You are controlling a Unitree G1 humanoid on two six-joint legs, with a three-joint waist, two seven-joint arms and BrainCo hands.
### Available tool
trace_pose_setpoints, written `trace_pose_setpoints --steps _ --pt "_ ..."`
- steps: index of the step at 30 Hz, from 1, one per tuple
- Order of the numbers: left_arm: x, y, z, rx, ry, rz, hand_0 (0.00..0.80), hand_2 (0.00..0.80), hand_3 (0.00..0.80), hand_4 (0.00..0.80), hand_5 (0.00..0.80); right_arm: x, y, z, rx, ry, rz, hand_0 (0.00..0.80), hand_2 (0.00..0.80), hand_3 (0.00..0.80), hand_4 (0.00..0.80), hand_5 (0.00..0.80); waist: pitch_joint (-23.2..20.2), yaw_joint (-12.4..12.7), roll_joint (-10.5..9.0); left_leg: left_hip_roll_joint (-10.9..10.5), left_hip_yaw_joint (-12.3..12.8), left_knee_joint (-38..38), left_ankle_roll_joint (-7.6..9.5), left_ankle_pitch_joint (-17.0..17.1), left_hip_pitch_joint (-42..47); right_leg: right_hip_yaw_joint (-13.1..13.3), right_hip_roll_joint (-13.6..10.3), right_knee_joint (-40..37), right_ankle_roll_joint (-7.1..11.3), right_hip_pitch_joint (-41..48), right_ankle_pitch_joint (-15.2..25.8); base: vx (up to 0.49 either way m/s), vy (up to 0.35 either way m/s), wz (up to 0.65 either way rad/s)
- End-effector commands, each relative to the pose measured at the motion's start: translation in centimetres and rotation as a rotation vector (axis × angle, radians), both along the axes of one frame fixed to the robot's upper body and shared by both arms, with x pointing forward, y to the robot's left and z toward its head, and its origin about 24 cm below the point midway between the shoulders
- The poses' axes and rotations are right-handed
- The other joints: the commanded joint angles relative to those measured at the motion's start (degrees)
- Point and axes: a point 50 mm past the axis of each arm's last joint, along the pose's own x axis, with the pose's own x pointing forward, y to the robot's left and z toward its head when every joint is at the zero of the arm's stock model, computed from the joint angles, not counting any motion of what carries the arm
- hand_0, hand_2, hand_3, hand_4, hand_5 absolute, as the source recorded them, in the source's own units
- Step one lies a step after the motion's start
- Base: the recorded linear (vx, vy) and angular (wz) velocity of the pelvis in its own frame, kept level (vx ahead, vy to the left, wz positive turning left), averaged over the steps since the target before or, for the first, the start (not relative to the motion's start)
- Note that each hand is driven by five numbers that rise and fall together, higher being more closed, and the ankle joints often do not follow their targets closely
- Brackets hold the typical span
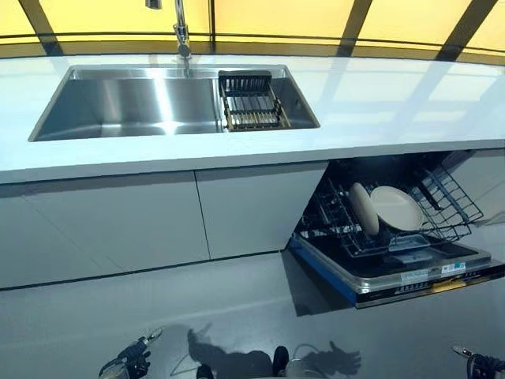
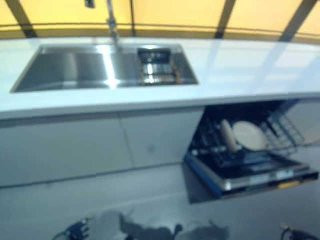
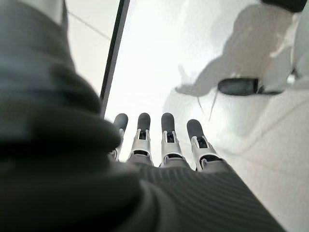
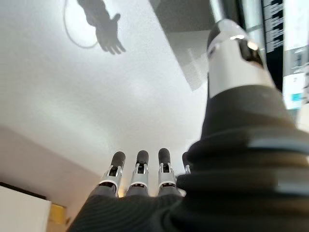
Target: Take plates into dishwasher
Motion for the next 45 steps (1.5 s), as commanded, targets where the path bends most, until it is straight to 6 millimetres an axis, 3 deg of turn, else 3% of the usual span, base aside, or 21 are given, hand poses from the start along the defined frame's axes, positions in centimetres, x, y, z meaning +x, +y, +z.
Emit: trace_pose_setpoints --steps 1,2,4,6,7,9,12,14,18,24,30,31,36,38,41,45 --pt "-0.2 1.2 0.5 0.032 0.003 0.049 0.000 0.000 0.000 0.000 0.000 -0.2 -0.6 0.5 -0.024 0.014 -0.027 0.000 0.000 0.000 0.000 0.000 -0.28 1.87 0.81 0.22 -2.88 4.65 2.78 -3.88 -0.75 0.70 -3.61 6.19 1.25 -3.20 4.00 -0.164 -0.493 -0.26" --pt "-0.6 1.6 0.5 0.033 0.027 0.054 0.000 0.000 0.000 0.000 0.000 0.0 0.3 -0.4 -0.001 -0.010 -0.045 0.000 0.000 0.000 0.000 0.000 0.14 2.28 0.43 1.94 -3.42 7.34 2.15 -4.97 -1.70 2.75 -8.77 3.75 2.46 -3.38 7.93 -0.120 -0.476 -0.11" --pt "-0.7 2.1 0.7 0.040 0.027 0.067 0.000 0.000 0.000 0.000 0.000 1.1 1.5 -1.3 0.030 -0.044 -0.037 0.000 0.000 0.000 0.000 0.000 1.11 2.86 -0.22 5.12 -2.99 12.22 1.21 -7.02 -3.20 3.06 -12.58 2.75 3.65 -4.33 10.12 -0.152 -0.581 -0.16" --pt "-0.7 2.1 0.8 0.049 0.016 0.086 0.000 0.000 0.000 0.000 0.000 2.2 2.4 -1.7 0.070 -0.090 -0.054 0.000 0.000 0.000 0.000 0.000 2.05 3.77 -0.56 8.72 -1.79 18.14 0.17 -10.36 -4.45 0.69 -12.32 4.82 4.63 -4.09 6.09 -0.057 -0.471 -0.37" --pt "-0.9 1.8 0.6 0.049 0.007 0.100 0.000 0.000 0.000 0.000 0.000 2.4 3.0 -2.1 0.080 -0.098 -0.072 0.000 0.000 0.000 0.000 0.000 2.91 3.93 -0.60 9.91 -1.79 21.17 0.02 -10.41 -5.66 -0.04 -11.98 5.96 3.83 -4.02 5.48 -0.051 -0.373 -0.37" --pt "-0.5 1.3 0.5 0.029 -0.009 0.094 0.000 0.000 0.000 0.000 0.000 2.6 4.5 -3.2 0.122 -0.132 -0.126 0.000 0.000 0.000 0.000 0.000 3.92 3.64 0.17 11.05 -2.78 20.26 -0.41 -9.07 -6.08 1.32 -10.02 9.09 3.65 -4.83 2.58 -0.107 -0.268 -0.19" --pt "0.7 -0.1 0.2 -0.018 -0.022 0.009 0.000 0.000 0.000 0.000 0.000 2.7 6.1 -4.3 0.154 -0.159 -0.141 0.000 0.000 0.000 0.000 0.000 4.97 3.35 0.95 11.19 -3.31 17.04 -0.90 -6.12 -6.30 1.02 -8.83 9.07 3.66 -4.70 1.04 -0.099 -0.199 -0.01" --pt "1.3 -0.6 0.2 -0.027 -0.030 -0.008 0.000 0.000 0.000 0.000 0.000 3.1 6.0 -4.2 0.139 -0.146 -0.097 0.000 0.000 0.000 0.000 0.000 5.32 3.19 1.59 10.70 -3.74 15.52 -1.12 -4.67 -6.65 0.83 -8.84 9.57 3.59 -5.44 0.54 -0.124 -0.051 0.09" --pt "2.9 -1.2 0.5 -0.040 -0.076 -0.042 0.000 0.000 0.000 0.000 0.000 4.8 5.9 -3.6 0.203 -0.236 -0.171 0.000 0.000 0.000 0.000 0.000 8.37 2.89 4.17 9.91 -5.73 15.50 -1.85 -2.87 -9.59 1.35 -9.30 15.09 3.02 -9.76 -2.01 -0.155 -0.009 0.11" --pt "3.0 -1.6 0.5 -0.065 -0.111 -0.033 0.000 0.000 0.000 0.000 0.000 6.8 6.2 -3.1 0.248 -0.370 -0.273 0.000 0.000 0.000 0.000 0.000 11.34 3.06 6.59 8.46 -7.00 17.61 -2.00 -2.96 -12.66 2.01 -10.26 19.23 2.53 -13.63 -3.37 -0.104 0.026 0.18" --pt "4.1 -3.6 0.2 -0.118 -0.172 -0.021 0.000 0.000 0.000 0.000 0.000 11.1 5.1 -0.3 0.353 -0.719 -0.522 0.000 0.000 0.000 0.000 0.000 14.50 3.58 10.40 6.24 -8.09 23.61 -2.02 -5.19 -17.92 3.32 -11.66 24.99 1.27 -18.30 -6.31 -0.110 0.083 0.04" --pt "4.3 -4.2 0.1 -0.134 -0.183 -0.020 0.000 0.000 0.000 0.000 0.000 13.0 5.0 1.0 0.392 -0.838 -0.569 0.000 0.000 0.000 0.000 0.000 15.29 3.75 11.55 5.70 -8.41 25.81 -2.14 -5.83 -19.75 3.74 -11.94 27.11 0.77 -19.95 -7.28 -0.096 0.073 0.06" --pt "4.8 -5.8 0.0 -0.173 -0.222 -0.016 0.000 0.000 0.000 0.000 0.000 18.9 4.6 6.3 0.452 -1.135 -0.548 0.000 0.000 0.000 0.000 0.000 16.42 4.56 13.84 4.89 -9.33 31.61 -2.20 -7.84 -24.11 4.61 -12.94 32.67 -0.79 -23.71 -9.89 -0.100 0.079 0.10" --pt "5.1 -6.5 0.0 -0.189 -0.230 -0.020 0.000 0.000 0.000 0.000 0.000 22.8 5.0 10.7 0.522 -1.325 -0.506 0.000 0.000 0.000 0.000 0.000 16.61 5.27 14.86 4.61 -10.05 35.21 -1.94 -9.31 -26.43 5.49 -13.69 36.05 -1.58 -25.78 -11.37 -0.105 0.066 0.16" --pt "5.3 -7.2 -0.1 -0.203 -0.231 -0.021 0.000 0.000 0.000 0.000 0.000 26.0 5.7 15.5 0.602 -1.517 -0.405 0.000 0.000 0.000 0.000 0.000 16.29 5.97 15.52 4.49 -10.76 37.98 -1.79 -10.51 -28.09 6.13 -14.22 38.40 -2.09 -27.23 -12.47 -0.074 0.048 0.10" --pt "5.2 -8.0 -0.3 -0.224 -0.222 -0.026 0.000 0.000 0.000 0.000 0.000 29.8 8.5 22.4 0.680 -1.704 -0.136 0.000 0.000 0.000 0.000 0.000 15.74 6.65 16.42 4.35 -11.02 39.46 -1.78 -11.04 -28.39 6.99 -14.56 40.14 -2.55 -27.77 -13.38 -0.028 0.071 0.01"
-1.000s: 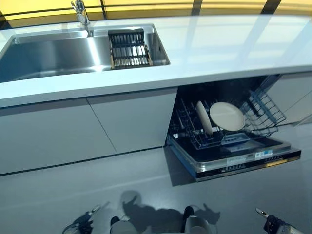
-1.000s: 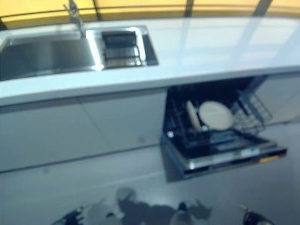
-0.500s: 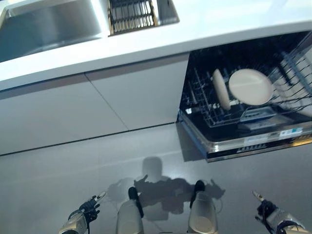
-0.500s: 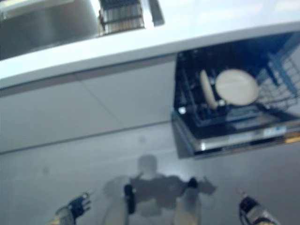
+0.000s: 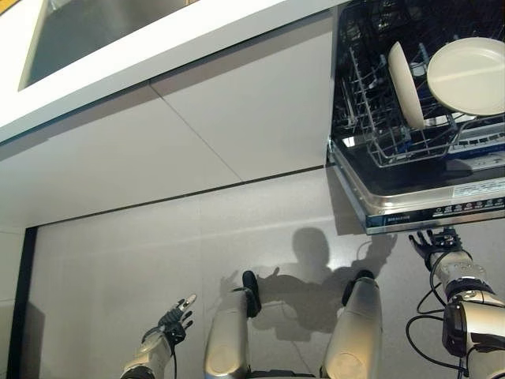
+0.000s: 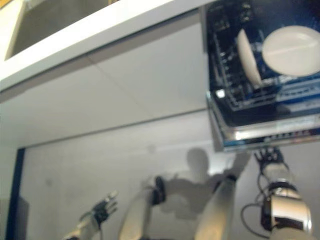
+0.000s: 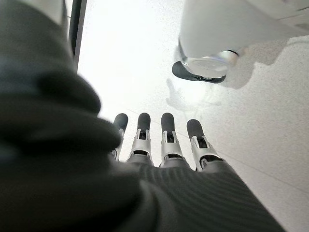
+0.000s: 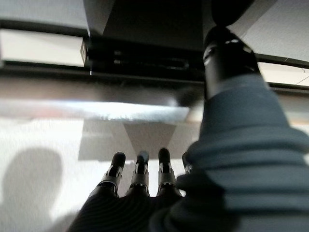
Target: Take plates into dishwasher
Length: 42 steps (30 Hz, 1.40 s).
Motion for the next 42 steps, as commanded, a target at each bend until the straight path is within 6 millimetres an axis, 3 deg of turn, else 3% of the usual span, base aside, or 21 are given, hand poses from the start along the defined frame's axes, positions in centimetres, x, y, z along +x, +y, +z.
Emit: trace_pose_setpoints --steps 1,5,11,14,18,23,28,33,34,36,37,38,39,42 --pt "-0.6 1.0 0.1 0.022 0.011 0.028 0.000 0.000 0.000 0.000 0.000 7.3 2.9 13.9 -0.184 -0.548 0.189 0.000 0.000 0.000 0.000 0.000 -2.21 1.40 -1.12 -1.31 -1.29 10.65 5.25 -7.84 -1.29 1.52 1.49 0.29 -4.61 2.02 0.14 -0.003 0.068 -0.01" --pt "-0.9 0.9 0.0 0.012 0.024 0.028 0.000 0.000 0.000 0.000 0.000 8.7 4.7 21.5 -0.346 -0.703 0.297 0.000 0.000 0.000 0.000 0.000 -3.34 2.23 -0.99 -1.02 -1.59 11.09 4.76 -6.84 -0.59 1.87 1.43 0.89 -4.92 2.60 -0.52 0.029 0.089 -0.04" --pt "-1.4 2.1 0.1 0.031 0.042 0.017 0.000 0.000 0.000 0.000 0.000 8.6 6.8 27.6 -0.425 -0.920 0.354 0.000 0.000 0.000 0.000 0.000 -4.29 3.73 -2.88 -0.35 -2.75 12.19 4.61 -5.82 -0.18 1.29 1.78 1.49 -5.12 4.26 -0.93 0.027 -0.006 -0.01" --pt "-1.9 2.8 0.1 0.053 0.056 -0.002 0.000 0.000 0.000 0.000 0.000 8.5 7.1 28.7 -0.433 -0.954 0.360 0.000 0.000 0.000 0.000 0.000 -4.77 4.72 -4.47 0.07 -3.32 12.17 4.50 -5.56 0.66 0.33 1.96 0.79 -5.00 6.28 -0.69 0.089 -0.090 0.05" --pt "-2.5 3.5 0.1 0.083 0.076 -0.015 0.000 0.000 0.000 0.000 0.000 8.3 6.5 28.8 -0.450 -0.934 0.343 0.000 0.000 0.000 0.000 0.000 -5.45 5.64 -6.16 0.70 -4.12 11.87 4.24 -5.12 1.91 -0.82 2.55 -0.50 -4.86 9.08 -0.29 0.115 -0.077 0.06" --pt "-2.5 4.2 0.2 0.108 0.087 -0.017 0.000 0.000 0.000 0.000 0.000 8.1 5.0 28.0 -0.572 -0.758 0.261 0.000 0.000 0.000 0.000 0.000 -5.60 5.97 -7.44 1.32 -4.71 11.55 4.06 -5.45 2.80 -1.34 3.28 -1.98 -4.76 11.23 0.37 0.068 -0.033 0.07" --pt "-2.8 4.8 0.2 0.134 0.098 -0.015 0.000 0.000 0.000 0.000 0.000 8.0 3.5 25.0 -0.594 -0.608 0.257 0.000 0.000 0.000 0.000 0.000 -5.58 5.83 -8.72 2.31 -4.04 9.47 3.71 -4.87 4.71 -2.00 3.92 -5.14 -4.41 13.93 1.75 0.052 -0.014 0.05" --pt "-3.2 5.2 0.1 0.145 0.101 -0.018 0.000 0.000 0.000 0.000 0.000 7.4 2.4 16.3 -0.744 -0.236 0.373 0.000 0.000 0.000 0.000 0.000 -7.24 5.20 -10.48 3.06 -1.72 -1.62 2.81 -0.94 10.85 -3.38 5.47 -16.13 -3.06 20.08 5.75 0.081 0.015 -0.04" --pt "-3.2 5.2 0.1 0.145 0.102 -0.020 0.000 0.000 0.000 0.000 0.000 7.3 2.4 15.3 -0.761 -0.196 0.394 0.000 0.000 0.000 0.000 0.000 -7.47 5.12 -10.66 3.04 -1.54 -2.80 2.72 -0.38 11.48 -3.53 5.65 -17.38 -2.92 20.74 6.26 0.049 0.021 -0.09" --pt "-3.5 5.1 0.0 0.159 0.108 -0.039 0.000 0.000 0.000 0.000 0.000 6.1 2.7 10.0 -0.821 -0.009 0.511 0.000 0.000 0.000 0.000 0.000 -9.25 4.57 -11.66 2.38 -0.43 -9.87 2.70 2.71 14.40 -4.50 6.67 -25.11 -2.01 23.99 9.34 0.096 0.018 -0.09" --pt "-3.9 5.1 -0.3 0.175 0.128 -0.064 0.000 0.000 0.000 0.000 0.000 3.9 2.8 4.8 -0.881 0.157 0.636 0.000 0.000 0.000 0.000 0.000 -11.22 4.01 -12.56 1.54 0.80 -16.82 2.62 5.00 17.87 -5.62 7.73 -32.56 -0.77 28.03 11.91 0.117 0.021 -0.04" --pt "-4.0 5.1 -0.3 0.177 0.130 -0.069 0.000 0.000 0.000 0.000 0.000 3.6 2.8 4.2 -0.888 0.182 0.657 0.000 0.000 0.000 0.000 0.000 -11.58 3.95 -12.68 1.40 0.95 -17.61 2.65 5.57 18.05 -5.73 7.84 -33.40 -0.69 28.26 12.52 0.142 0.032 0.03" --pt "-4.3 5.1 -0.5 0.190 0.152 -0.097 0.000 0.000 0.000 0.000 0.000 1.3 3.4 0.0 -0.929 0.318 0.763 0.000 0.000 0.000 0.000 0.000 -13.63 3.30 -13.32 0.84 1.98 -22.71 2.65 7.37 20.14 -6.36 8.48 -38.03 0.32 30.04 14.90 0.081 0.040 0.01" --pt "-4.9 4.8 -0.9 0.255 0.207 -0.245 0.000 0.000 0.000 0.000 0.000 -2.2 5.5 -5.8 -0.937 0.475 0.941 0.000 0.000 0.000 0.000 0.000 -16.80 2.32 -14.06 0.42 3.78 -29.91 2.47 9.70 23.33 -7.85 9.20 -44.40 1.53 32.51 18.18 0.063 0.054 -0.09"
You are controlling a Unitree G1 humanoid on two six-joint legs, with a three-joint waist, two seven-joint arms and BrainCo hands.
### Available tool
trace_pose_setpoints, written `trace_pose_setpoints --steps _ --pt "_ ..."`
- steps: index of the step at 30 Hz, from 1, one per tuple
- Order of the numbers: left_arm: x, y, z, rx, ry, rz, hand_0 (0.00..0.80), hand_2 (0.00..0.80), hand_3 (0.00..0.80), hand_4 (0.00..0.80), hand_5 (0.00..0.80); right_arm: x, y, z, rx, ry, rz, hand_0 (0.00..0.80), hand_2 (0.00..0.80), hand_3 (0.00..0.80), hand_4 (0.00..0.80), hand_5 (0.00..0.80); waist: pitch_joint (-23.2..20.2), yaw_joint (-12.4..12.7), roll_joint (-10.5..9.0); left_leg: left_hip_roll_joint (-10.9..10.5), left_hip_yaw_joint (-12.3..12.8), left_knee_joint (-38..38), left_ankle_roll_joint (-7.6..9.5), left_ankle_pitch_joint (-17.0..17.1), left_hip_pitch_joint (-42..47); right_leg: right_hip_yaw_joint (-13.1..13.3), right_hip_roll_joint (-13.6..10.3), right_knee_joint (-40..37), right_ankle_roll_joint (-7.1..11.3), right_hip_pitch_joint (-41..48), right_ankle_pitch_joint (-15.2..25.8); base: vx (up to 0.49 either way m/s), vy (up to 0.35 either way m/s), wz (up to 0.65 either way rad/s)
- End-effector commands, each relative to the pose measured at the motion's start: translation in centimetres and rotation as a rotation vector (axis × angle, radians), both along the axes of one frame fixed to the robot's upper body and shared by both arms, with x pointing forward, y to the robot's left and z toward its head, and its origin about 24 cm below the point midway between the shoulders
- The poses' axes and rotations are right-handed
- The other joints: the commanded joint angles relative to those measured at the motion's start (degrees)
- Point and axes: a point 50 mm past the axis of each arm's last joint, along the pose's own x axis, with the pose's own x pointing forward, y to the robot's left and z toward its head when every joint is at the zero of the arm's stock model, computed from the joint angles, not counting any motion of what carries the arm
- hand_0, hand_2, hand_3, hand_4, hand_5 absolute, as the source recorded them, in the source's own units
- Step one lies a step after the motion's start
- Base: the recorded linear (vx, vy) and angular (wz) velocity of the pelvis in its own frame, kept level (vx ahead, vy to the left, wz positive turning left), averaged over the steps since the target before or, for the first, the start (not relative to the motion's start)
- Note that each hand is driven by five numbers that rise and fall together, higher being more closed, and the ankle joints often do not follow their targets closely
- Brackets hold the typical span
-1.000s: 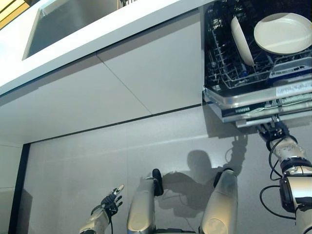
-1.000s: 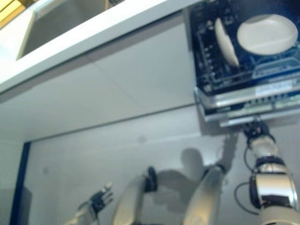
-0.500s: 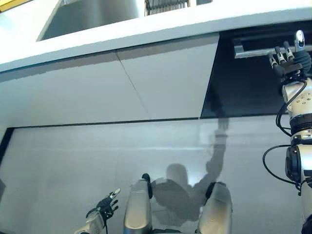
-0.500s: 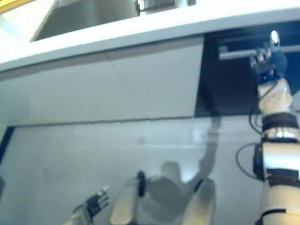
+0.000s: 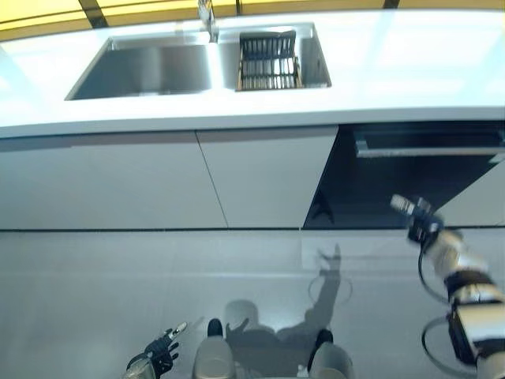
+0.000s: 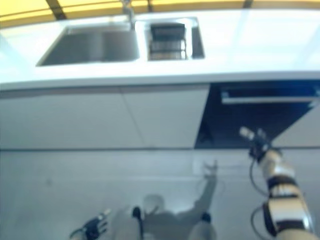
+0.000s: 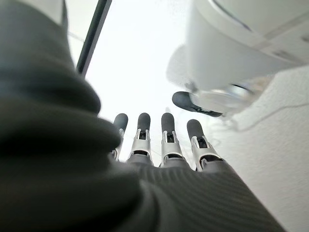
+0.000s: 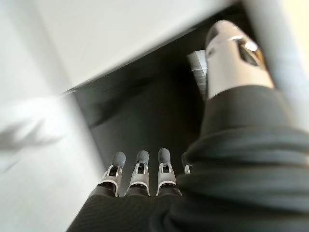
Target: Take plates into dishwasher
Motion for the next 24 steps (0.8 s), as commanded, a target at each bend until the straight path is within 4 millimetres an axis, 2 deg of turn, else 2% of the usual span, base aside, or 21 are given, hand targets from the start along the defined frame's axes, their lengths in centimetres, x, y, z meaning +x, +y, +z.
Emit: trace_pose_setpoints --steps 1,2,4,7,10,13,14,15,17,21,24 --pt "0.7 1.3 0.5 0.105 0.014 -0.189 0.000 0.000 0.000 0.000 0.000 0.3 2.3 -0.9 -0.083 0.009 0.160 0.000 0.000 0.000 0.000 0.000 -2.09 -0.84 -2.41 -1.39 2.79 -6.13 2.46 2.69 3.23 -1.77 0.39 -6.88 -0.43 3.99 3.84 0.008 0.051 -0.09" --pt "0.4 0.9 0.2 0.104 0.048 -0.230 0.000 0.000 0.000 0.000 0.000 -1.7 3.4 -3.2 -0.069 0.064 0.182 0.000 0.000 0.000 0.000 0.000 -3.07 -1.27 -2.62 -1.60 3.09 -7.40 2.44 2.76 3.54 -2.44 0.76 -8.54 -0.04 4.66 4.51 -0.016 0.046 -0.10" --pt "0.2 0.3 -0.1 0.088 0.096 -0.264 0.000 0.000 0.000 0.000 0.000 -4.0 5.2 -5.8 -0.101 0.155 0.231 0.000 0.000 0.000 0.000 0.000 -4.48 -1.82 -2.85 -1.51 3.49 -7.40 2.20 2.28 3.39 -2.89 0.83 -9.36 0.14 4.59 4.65 -0.049 0.047 -0.06" --pt "-0.2 -0.8 -0.6 0.072 0.174 -0.314 0.000 0.000 0.000 0.000 0.000 -8.5 8.0 -9.8 -0.102 0.332 0.194 0.000 0.000 0.000 0.000 0.000 -5.81 -3.06 -3.20 -1.79 4.27 -7.40 3.12 1.56 4.47 -2.44 1.63 -8.61 -0.45 5.22 3.84 -0.019 0.024 -0.09" --pt "-0.7 -2.2 -1.2 0.078 0.236 -0.382 0.000 0.000 0.000 0.000 0.000 -12.0 9.5 -11.9 -0.199 0.469 0.195 0.000 0.000 0.000 0.000 0.000 -6.87 -3.96 -3.16 -1.50 4.94 -7.40 3.28 0.94 5.50 -2.57 1.64 -9.02 -0.56 6.33 3.48 0.000 0.000 0.00" --pt "-0.4 -4.1 -1.6 0.055 0.227 -0.418 0.000 0.000 0.000 0.000 0.000 -14.8 10.5 -13.2 -0.219 0.600 0.147 0.000 0.000 0.000 0.000 0.000 -7.65 -4.47 -2.84 -1.71 4.84 -7.40 3.50 0.39 6.29 -2.22 1.85 -9.25 -0.53 7.22 3.11 0.023 0.012 -0.05" --pt "-0.4 -4.1 -1.6 0.055 0.227 -0.419 0.000 0.000 0.000 0.000 0.000 -14.8 10.5 -13.2 -0.219 0.600 0.147 0.000 0.000 0.000 0.000 0.000 -7.63 -4.45 -2.84 -1.71 4.84 -7.40 3.50 0.38 6.33 -2.22 1.85 -9.26 -0.53 7.26 3.10 0.000 0.000 0.00" --pt "-0.2 -5.3 -1.7 0.045 0.215 -0.522 0.000 0.000 0.000 0.000 0.000 -15.9 11.4 -13.7 -0.187 0.658 0.197 0.000 0.000 0.000 0.000 0.000 -7.89 -4.61 -2.64 -1.82 5.00 -7.40 3.65 0.13 6.76 -2.36 1.75 -9.25 -0.52 7.71 2.96 0.000 0.000 0.00" --pt "-0.1 -5.9 -1.7 0.043 0.204 -0.536 0.000 0.000 0.000 0.000 0.000 -15.7 11.7 -13.7 -0.275 0.658 0.296 0.000 0.000 0.000 0.000 0.000 -8.00 -4.60 -2.55 -1.98 4.78 -7.40 3.74 -0.15 7.19 -2.30 1.70 -9.29 -0.28 8.13 2.82 0.000 0.000 0.00" --pt "0.3 -5.2 -1.5 0.051 0.198 -0.481 0.000 0.000 0.000 0.000 0.000 -14.2 11.6 -13.1 -0.406 0.622 0.499 0.000 0.000 0.000 0.000 0.000 -8.06 -4.14 -2.83 -2.30 4.29 -7.40 3.91 -0.56 7.74 -2.14 1.69 -9.35 -0.18 8.69 2.51 0.002 -0.006 -0.07" --pt "0.4 -4.7 -1.4 0.056 0.192 -0.473 0.000 0.000 0.000 0.000 0.000 -13.9 12.0 -13.1 -0.404 0.608 0.556 0.000 0.000 0.000 0.000 0.000 -8.08 -3.93 -2.92 -2.28 4.07 -7.40 3.91 -0.49 7.73 -2.14 1.67 -9.27 -0.13 8.75 2.45 0.000 0.000 0.00"
